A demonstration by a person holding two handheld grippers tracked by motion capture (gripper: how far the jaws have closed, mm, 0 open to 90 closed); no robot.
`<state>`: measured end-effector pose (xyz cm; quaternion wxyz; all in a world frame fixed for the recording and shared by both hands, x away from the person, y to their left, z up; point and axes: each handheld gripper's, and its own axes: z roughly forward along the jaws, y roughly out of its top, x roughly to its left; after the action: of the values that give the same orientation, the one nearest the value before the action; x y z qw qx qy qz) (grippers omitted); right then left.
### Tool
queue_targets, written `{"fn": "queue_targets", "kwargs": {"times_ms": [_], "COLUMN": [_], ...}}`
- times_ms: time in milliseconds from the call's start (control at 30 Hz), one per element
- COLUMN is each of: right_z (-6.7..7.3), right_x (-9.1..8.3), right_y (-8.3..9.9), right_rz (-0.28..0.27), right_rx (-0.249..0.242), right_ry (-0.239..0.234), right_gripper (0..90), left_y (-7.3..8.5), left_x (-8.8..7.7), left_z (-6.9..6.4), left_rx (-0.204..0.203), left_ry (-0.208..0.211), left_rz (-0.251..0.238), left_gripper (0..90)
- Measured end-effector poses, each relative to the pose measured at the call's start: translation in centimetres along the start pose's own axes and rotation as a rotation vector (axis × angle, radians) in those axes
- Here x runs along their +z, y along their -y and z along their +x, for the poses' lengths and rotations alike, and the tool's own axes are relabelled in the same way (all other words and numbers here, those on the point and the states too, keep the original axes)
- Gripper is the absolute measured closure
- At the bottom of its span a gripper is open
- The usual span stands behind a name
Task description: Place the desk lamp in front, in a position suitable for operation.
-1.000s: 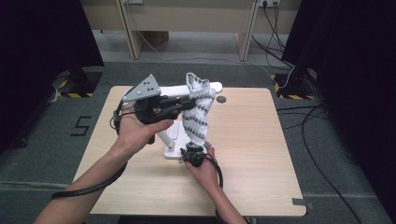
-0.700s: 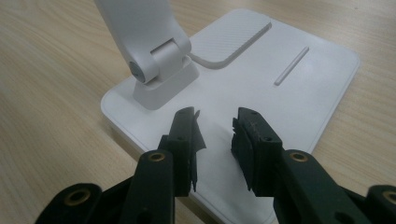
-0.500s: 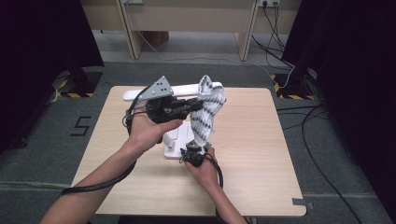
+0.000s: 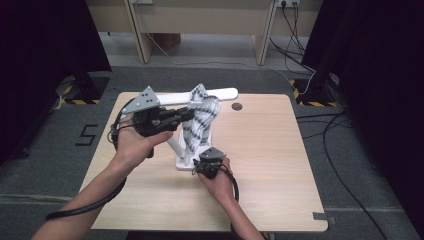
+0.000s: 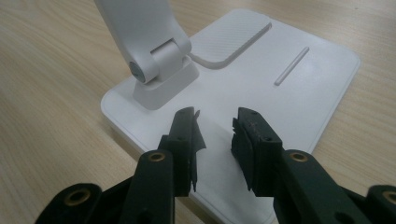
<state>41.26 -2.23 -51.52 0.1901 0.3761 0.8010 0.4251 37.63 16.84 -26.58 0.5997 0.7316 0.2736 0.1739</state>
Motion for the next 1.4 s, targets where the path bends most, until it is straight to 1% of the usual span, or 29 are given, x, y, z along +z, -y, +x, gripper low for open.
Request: {"fn": "queue_targets", "kwargs": {"times_ms": [300,567,600,833,1067,1233,1400], "right_z": [0.1,0.1,0.1,0.1,0.1,0.1,0.1], "right_x": [0.0,0.0,0.0,0.0,0.0,0.0,0.0], "right_y": [0.0,0.0,0.0,0.0,0.0,0.0,0.0], "right_rz": [0.003,0.002,0.002,0.000,0.001,0.001,0.001], "right_rx": [0.004,0.004,0.003,0.003,0.003,0.002,0.003], "right_ry": [0.002,0.004,0.004,0.005,0.005,0.005,0.005], "right_gripper": [68.6,68.6,68.6,68.6,68.6,68.6,68.6], "left_y": [1.2,2.4,2.6,3.2,3.8,4.2,4.6], "left_x": [-2.5,-4.1,-4.5,-5.9,-7.1,-7.8,-8.2], "left_z": [1.3,2.6,2.8,3.7,4.6,4.9,5.0], "left_rx": [-0.012,-0.035,-0.043,-0.067,-0.081,-0.091,-0.104], "left_ry": [-0.050,-0.089,-0.096,-0.129,-0.159,-0.173,-0.174], "left_rz": [0.002,0.008,0.004,-0.003,-0.005,-0.007,-0.011], "left_gripper": [83.8,83.8,83.8,83.8,83.8,83.8,83.8]}}
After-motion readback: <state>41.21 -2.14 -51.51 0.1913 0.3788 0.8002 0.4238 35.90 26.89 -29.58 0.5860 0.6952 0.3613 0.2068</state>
